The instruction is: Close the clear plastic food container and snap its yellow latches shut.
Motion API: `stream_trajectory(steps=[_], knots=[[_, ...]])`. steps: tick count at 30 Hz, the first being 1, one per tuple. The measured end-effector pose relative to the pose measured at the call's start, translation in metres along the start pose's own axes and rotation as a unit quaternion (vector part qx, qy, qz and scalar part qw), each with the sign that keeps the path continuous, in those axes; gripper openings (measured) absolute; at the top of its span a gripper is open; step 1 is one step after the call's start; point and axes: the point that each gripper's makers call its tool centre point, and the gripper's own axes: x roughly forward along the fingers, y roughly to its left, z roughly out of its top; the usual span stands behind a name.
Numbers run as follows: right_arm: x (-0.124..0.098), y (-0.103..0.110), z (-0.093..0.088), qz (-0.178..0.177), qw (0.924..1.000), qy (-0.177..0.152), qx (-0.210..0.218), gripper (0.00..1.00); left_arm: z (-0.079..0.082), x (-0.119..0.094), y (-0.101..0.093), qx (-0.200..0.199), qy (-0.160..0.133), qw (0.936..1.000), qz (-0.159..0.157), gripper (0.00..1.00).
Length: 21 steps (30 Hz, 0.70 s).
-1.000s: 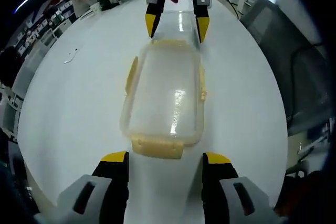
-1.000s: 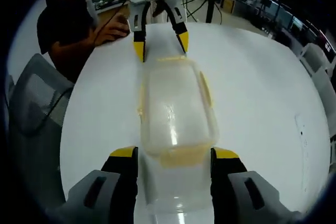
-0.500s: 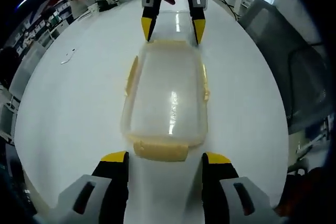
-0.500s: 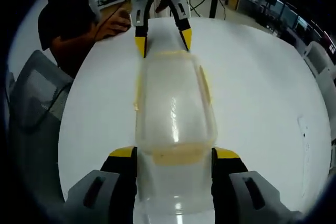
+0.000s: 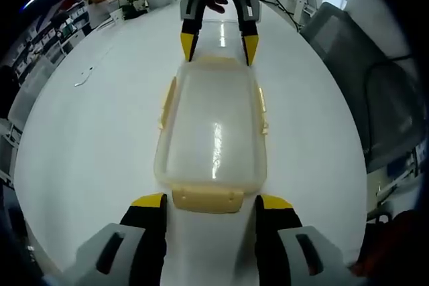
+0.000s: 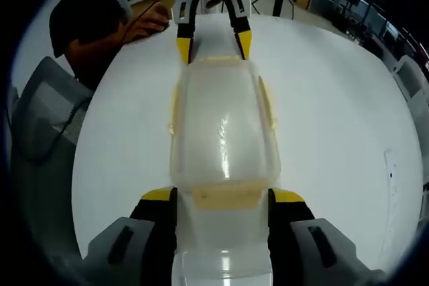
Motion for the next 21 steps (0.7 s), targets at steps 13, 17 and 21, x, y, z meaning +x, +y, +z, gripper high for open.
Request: stream_trajectory(steps=[13, 17, 21], knots=[[0.0058, 0.0004, -0.0018, -0.006, 0.9996, 0.019, -0.020, 0.48, 0.0013, 0.0014, 0.0003, 0.000, -0.001, 1.0000, -0.010, 0.44], [0.0042, 0.0017, -0.0014, -0.005, 0.9996, 0.019, -0.022, 0.47, 0.0023, 0.0019, 0.0014, 0.003, -0.003, 0.9999, -0.012, 0.42], [0.0030, 0.0030, -0.0009, -0.006, 0.9995, 0.022, -0.023, 0.47, 0.0032, 0.0026, 0.0019, 0.009, 0.000, 0.9999, -0.015, 0.42]])
